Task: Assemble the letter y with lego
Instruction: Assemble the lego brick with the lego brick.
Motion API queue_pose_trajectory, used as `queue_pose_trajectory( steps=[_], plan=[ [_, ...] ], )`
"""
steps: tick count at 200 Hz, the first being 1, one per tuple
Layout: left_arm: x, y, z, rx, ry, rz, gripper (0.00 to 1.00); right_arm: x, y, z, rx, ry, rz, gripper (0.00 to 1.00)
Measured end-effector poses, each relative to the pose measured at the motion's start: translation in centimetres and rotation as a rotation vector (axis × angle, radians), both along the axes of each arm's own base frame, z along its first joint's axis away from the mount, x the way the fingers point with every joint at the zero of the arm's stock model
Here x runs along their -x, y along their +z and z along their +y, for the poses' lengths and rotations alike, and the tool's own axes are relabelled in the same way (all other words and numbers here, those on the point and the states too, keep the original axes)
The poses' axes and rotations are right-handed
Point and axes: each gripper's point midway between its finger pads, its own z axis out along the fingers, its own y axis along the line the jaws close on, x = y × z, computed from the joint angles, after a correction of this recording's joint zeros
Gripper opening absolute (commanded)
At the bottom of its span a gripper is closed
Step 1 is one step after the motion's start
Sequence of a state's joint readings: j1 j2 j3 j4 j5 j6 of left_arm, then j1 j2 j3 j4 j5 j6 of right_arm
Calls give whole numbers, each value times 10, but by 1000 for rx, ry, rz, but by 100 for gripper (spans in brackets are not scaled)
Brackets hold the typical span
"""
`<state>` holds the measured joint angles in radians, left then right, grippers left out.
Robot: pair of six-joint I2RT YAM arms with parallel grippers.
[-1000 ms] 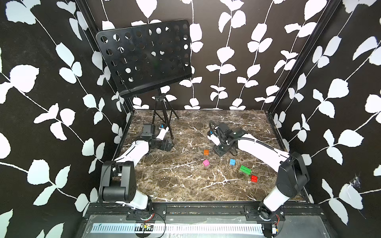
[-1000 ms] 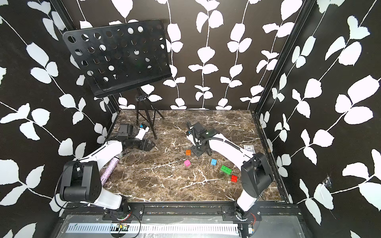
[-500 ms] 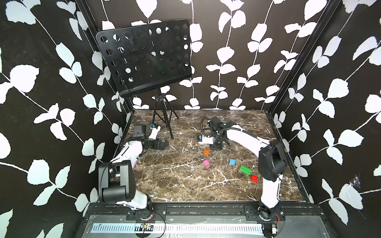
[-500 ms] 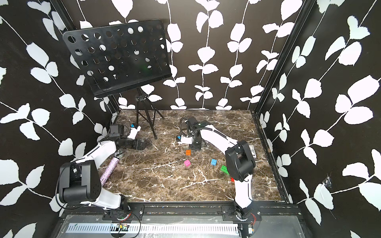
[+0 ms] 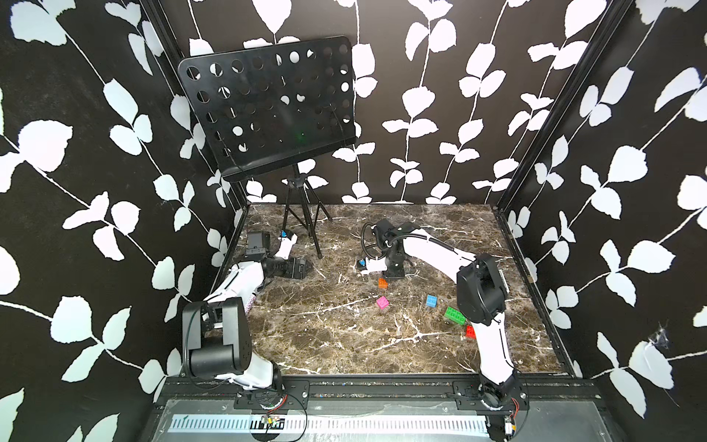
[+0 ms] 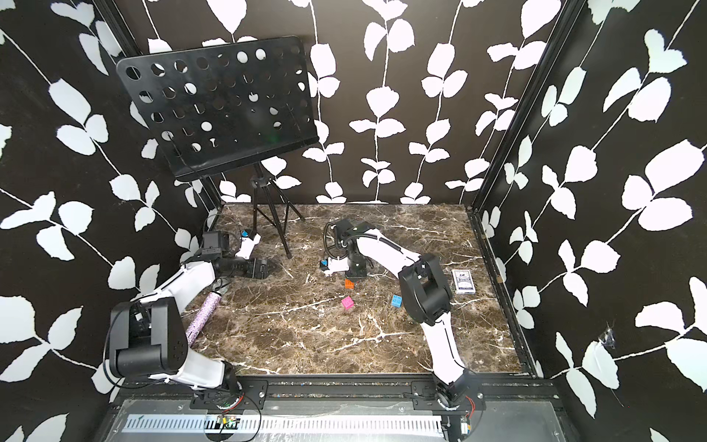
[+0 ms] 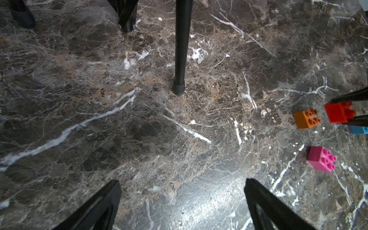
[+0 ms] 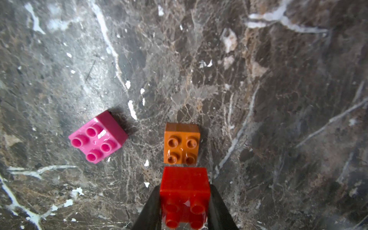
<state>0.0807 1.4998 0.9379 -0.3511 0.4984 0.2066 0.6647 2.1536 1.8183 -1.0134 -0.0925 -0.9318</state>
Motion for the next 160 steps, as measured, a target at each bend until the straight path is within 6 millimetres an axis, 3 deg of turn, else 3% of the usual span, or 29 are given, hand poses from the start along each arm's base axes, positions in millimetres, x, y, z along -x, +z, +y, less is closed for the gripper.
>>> queue_pose_trajectory(
  steps=[60,160],
  plan=[
    [0,0,0,3,0,1,99,-1,-12,-1,52,6,14,26],
    [0,0,0,3,0,2,99,4,-15,-2,127,43,31,23]
  ],
)
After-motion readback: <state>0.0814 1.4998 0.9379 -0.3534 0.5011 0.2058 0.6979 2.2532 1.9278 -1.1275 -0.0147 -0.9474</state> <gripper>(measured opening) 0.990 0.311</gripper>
